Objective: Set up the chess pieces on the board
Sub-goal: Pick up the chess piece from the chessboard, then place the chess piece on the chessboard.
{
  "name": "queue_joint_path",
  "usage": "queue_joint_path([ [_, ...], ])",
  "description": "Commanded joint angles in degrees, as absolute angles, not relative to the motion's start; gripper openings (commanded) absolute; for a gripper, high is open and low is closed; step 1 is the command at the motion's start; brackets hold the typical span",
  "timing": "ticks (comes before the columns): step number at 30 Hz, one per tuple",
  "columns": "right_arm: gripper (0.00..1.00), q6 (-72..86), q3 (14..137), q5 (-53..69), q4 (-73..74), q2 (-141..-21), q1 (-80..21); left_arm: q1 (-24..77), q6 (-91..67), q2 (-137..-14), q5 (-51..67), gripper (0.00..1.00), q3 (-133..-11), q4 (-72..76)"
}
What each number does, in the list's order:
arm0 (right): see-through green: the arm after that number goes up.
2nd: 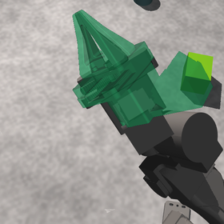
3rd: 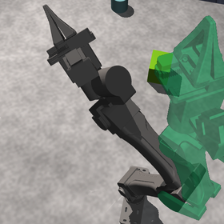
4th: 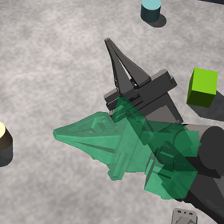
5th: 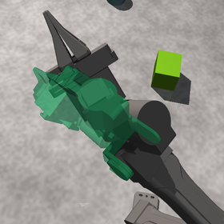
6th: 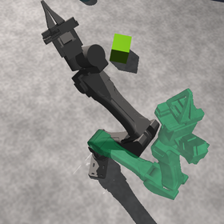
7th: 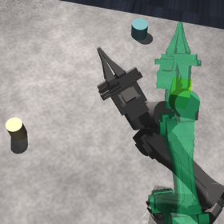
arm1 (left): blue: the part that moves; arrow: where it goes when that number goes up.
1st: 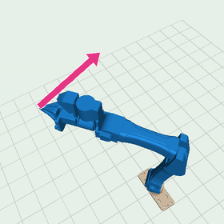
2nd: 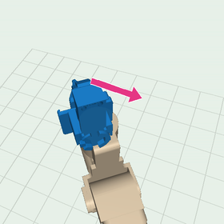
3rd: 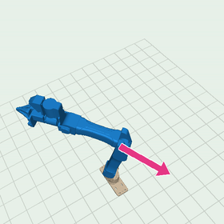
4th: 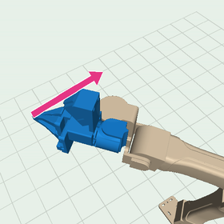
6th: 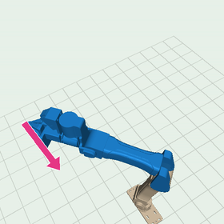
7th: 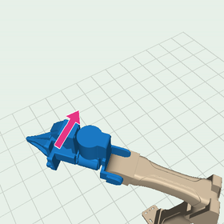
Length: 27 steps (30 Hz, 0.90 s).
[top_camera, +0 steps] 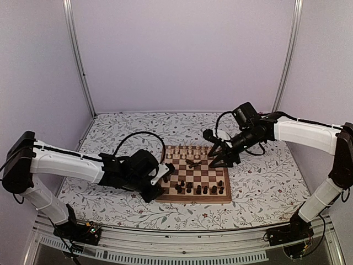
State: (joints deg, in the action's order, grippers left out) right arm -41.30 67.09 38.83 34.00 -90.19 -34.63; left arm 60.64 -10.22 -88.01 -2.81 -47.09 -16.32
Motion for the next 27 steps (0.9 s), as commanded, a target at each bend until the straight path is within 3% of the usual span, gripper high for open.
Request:
queue_joint_path([
  [1,0.55,-46.6,71.0,30.5,36.8,-90.5,-39.3,55.0,-7.3,-83.1,7.1,0.06,-52.1,-18.6],
  [15,0.59,-52.1,76.9,10.6,30.2,-90.2,-53.7,50.3,-6.3,-89.0,29.4,0.09,-71.5,-25.0],
  [27,0.52,-55.6,76.1,3.5,28.9,-90.9,-58.7,50.4,-6.9,-92.7,32.1,0.10,-74.5,-26.6],
])
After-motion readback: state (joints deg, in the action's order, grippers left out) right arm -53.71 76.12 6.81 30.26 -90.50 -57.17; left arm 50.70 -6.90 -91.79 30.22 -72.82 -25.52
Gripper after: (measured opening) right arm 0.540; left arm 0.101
